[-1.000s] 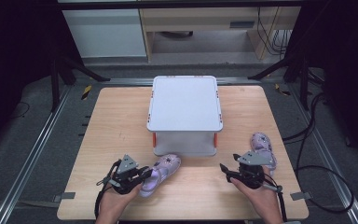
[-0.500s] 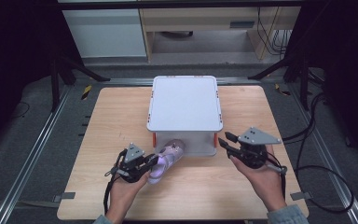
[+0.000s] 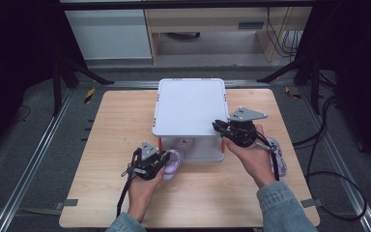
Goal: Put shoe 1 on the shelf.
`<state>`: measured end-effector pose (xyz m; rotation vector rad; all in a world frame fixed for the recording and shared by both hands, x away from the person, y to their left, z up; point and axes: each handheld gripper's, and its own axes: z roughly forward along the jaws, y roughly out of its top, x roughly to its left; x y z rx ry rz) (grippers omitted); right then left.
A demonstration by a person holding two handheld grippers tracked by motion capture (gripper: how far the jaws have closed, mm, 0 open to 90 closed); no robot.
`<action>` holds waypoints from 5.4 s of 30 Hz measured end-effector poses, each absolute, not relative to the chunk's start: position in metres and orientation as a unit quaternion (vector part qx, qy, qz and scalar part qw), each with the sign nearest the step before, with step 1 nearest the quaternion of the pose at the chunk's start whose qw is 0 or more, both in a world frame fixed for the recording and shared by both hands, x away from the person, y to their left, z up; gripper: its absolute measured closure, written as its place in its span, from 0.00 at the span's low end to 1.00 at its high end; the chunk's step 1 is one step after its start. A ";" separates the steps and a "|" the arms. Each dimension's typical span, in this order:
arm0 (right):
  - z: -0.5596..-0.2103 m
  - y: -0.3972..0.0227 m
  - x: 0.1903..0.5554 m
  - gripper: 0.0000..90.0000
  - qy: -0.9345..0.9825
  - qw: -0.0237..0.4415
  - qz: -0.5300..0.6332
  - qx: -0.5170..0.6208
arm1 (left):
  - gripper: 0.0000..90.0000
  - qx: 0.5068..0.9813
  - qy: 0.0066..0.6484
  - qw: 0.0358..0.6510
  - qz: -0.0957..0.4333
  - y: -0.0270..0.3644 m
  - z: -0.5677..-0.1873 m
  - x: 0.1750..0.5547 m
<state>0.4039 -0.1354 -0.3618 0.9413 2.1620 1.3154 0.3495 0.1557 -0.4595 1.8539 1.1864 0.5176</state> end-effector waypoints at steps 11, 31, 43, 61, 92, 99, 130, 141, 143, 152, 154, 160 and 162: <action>-0.368 -0.127 0.418 0.88 0.787 0.204 0.467 0.348 | 0.85 0.729 0.487 0.430 0.214 0.146 -0.470 0.354; -0.368 -0.126 0.419 0.87 0.790 0.207 0.465 0.341 | 0.84 0.706 0.531 0.418 0.211 0.137 -0.488 0.376; -0.368 -0.126 0.420 0.87 0.792 0.206 0.464 0.340 | 0.79 0.705 0.530 0.422 0.212 0.136 -0.487 0.376; -0.368 -0.126 0.420 0.85 0.792 0.208 0.463 0.340 | 0.83 0.768 0.390 0.430 0.272 0.157 -0.453 0.335; -0.368 -0.126 0.420 0.90 0.795 0.201 0.464 0.335 | 0.98 0.872 0.276 0.303 0.267 0.145 -0.493 0.317; -0.368 -0.127 0.421 0.90 0.795 0.199 0.465 0.335 | 0.97 0.868 0.279 0.305 0.276 0.135 -0.492 0.333; -0.368 -0.127 0.423 0.90 0.795 0.197 0.466 0.335 | 0.98 0.859 0.312 0.311 0.260 0.114 -0.494 0.378; -0.366 -0.129 0.423 0.78 0.790 0.195 0.471 0.342 | 0.94 0.847 0.324 0.331 0.259 0.116 -0.486 0.375; -0.365 -0.131 0.422 0.72 0.782 0.198 0.477 0.348 | 0.92 0.849 0.323 0.332 0.254 0.119 -0.483 0.373; -0.357 -0.159 0.402 0.44 0.739 0.249 0.483 0.398 | 0.56 0.839 0.347 0.344 0.242 0.155 -0.468 0.354; -0.356 -0.169 0.395 0.41 0.730 0.259 0.483 0.408 | 0.46 0.836 0.359 0.342 0.236 0.165 -0.468 0.352; -0.354 -0.198 0.381 0.36 0.701 0.279 0.489 0.438 | 0.29 0.813 0.403 0.349 0.234 0.198 -0.476 0.352; -0.355 -0.208 0.377 0.34 0.694 0.280 0.492 0.445 | 0.24 0.806 0.412 0.353 0.235 0.207 -0.476 0.352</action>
